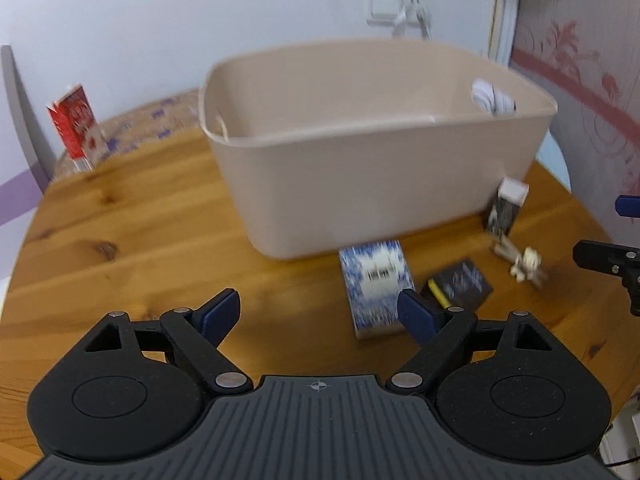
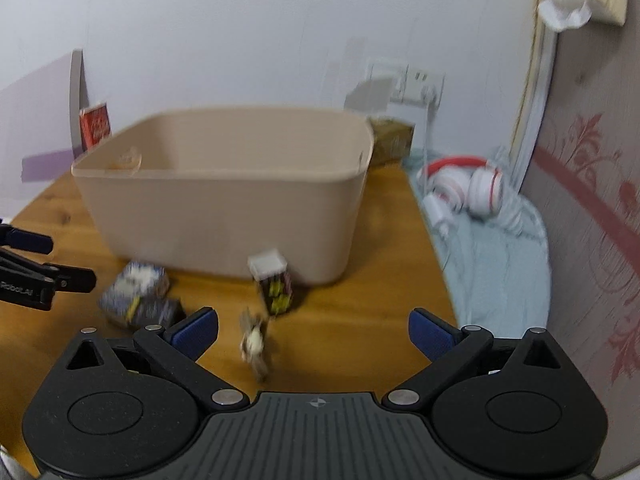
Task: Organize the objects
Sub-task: 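Grasp the blue-white patterned box with left gripper while right gripper grasps the figurine keychain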
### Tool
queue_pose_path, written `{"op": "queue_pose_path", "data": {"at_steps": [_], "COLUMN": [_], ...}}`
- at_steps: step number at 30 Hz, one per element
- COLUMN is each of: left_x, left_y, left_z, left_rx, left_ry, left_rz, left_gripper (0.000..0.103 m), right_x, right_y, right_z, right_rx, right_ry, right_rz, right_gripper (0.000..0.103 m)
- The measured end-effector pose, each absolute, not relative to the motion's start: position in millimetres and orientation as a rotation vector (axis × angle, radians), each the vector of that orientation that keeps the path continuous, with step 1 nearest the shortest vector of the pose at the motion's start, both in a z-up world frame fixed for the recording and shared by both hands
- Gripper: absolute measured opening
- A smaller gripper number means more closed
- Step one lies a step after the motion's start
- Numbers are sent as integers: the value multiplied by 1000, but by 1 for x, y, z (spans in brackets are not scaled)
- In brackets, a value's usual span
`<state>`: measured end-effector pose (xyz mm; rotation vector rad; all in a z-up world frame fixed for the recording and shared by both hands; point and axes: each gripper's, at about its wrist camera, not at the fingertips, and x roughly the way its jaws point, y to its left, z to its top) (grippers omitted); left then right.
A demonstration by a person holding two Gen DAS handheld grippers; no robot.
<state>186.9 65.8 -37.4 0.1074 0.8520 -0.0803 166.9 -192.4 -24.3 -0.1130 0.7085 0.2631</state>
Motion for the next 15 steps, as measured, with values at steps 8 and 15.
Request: {"op": "queue_pose_path", "data": {"at_steps": [8,15], "left_x": [199,209], "left_y": [59,53], "left_z": [-62,-68], "left_rx": [80,30], "left_ry": [908,917], "left_rz": [-110,-151], "left_gripper": [88,88], "right_x": [172,177], "right_y": [-186,-180], "right_z": [-58,-70], "right_rx": [-124,-153], "right_ry": [798,812], "right_rz": [276,279], "right_gripper": [103,103]}}
